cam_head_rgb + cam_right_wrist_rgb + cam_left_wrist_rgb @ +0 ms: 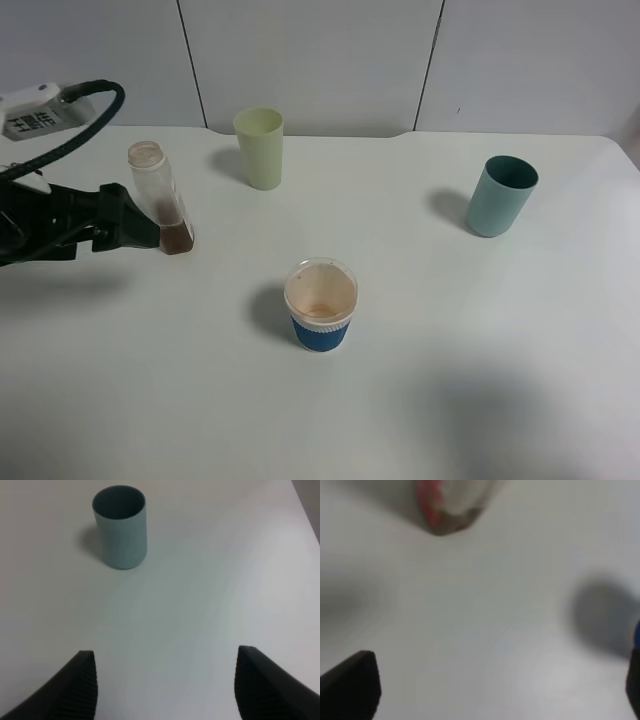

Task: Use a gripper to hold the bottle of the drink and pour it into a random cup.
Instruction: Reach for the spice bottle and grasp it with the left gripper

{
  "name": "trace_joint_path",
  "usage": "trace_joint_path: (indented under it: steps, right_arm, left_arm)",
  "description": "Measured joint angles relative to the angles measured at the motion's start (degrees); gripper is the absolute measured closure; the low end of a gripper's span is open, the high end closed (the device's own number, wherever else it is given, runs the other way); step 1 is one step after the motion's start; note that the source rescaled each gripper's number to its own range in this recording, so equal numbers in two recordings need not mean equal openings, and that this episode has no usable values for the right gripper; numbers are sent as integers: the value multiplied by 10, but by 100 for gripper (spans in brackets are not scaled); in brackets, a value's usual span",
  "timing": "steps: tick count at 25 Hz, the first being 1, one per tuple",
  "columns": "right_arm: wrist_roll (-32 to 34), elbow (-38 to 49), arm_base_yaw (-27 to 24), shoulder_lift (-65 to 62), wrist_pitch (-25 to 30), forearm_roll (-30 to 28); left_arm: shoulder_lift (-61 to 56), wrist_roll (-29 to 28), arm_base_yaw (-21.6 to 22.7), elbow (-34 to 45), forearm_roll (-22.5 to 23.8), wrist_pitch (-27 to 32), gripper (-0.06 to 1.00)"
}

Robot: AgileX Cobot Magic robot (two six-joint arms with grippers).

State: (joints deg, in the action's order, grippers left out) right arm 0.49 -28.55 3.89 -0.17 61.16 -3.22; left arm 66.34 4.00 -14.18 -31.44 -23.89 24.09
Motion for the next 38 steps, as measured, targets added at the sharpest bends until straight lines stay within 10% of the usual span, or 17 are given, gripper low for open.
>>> trace_joint_path:
  steps: [12,38]
  right_arm:
    - [0,0,0,0,0,0]
    - [0,0,0,0,0,0]
  left_arm:
    - [107,6,-92,19,-33,-160,-6]
    - [306,51,-109,19,-67,-475,-6]
